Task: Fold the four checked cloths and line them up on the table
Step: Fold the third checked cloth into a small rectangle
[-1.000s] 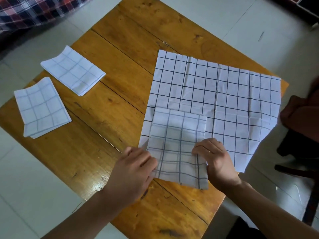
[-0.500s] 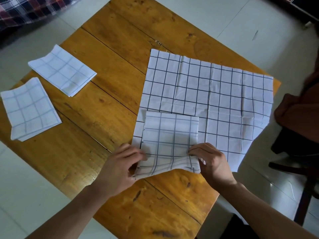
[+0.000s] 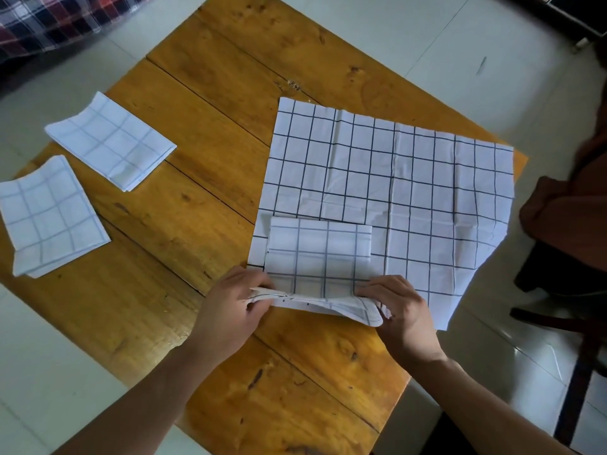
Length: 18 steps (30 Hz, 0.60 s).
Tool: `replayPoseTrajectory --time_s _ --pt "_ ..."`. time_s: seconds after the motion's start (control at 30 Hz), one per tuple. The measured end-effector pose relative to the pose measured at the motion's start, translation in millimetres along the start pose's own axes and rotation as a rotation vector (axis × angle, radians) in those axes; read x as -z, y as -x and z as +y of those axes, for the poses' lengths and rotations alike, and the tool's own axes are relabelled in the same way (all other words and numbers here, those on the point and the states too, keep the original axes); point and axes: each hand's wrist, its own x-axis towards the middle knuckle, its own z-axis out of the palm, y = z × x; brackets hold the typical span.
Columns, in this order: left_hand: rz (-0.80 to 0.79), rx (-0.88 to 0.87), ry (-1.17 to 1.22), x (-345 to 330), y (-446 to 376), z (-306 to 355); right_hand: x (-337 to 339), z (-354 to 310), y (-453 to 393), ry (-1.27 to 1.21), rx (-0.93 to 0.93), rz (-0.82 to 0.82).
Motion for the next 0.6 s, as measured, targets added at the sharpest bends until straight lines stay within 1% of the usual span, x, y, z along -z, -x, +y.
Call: replayPoseTrajectory --time_s 0.1,0.27,0.43,0.6 --pt "0.023 0.023 -0.01 -0.2 -7.5 6.8 -0.6 1.4 3.6 0.043 -0.022 0.024" --pt "0.021 0.09 -0.023 -6.3 -12.6 0.4 4.5 -8.8 -2.3 -0.002 -0.072 0.041" --pt "0.055 0.09 -0.096 -9.2 -16.9 2.5 6.8 -17.0 -7.7 -0.105 -0.291 0.009" --pt "0.082 0.131 -0.086 -9.5 -21.1 8.2 6.3 -16.7 -12.8 -0.068 -0.329 0.0"
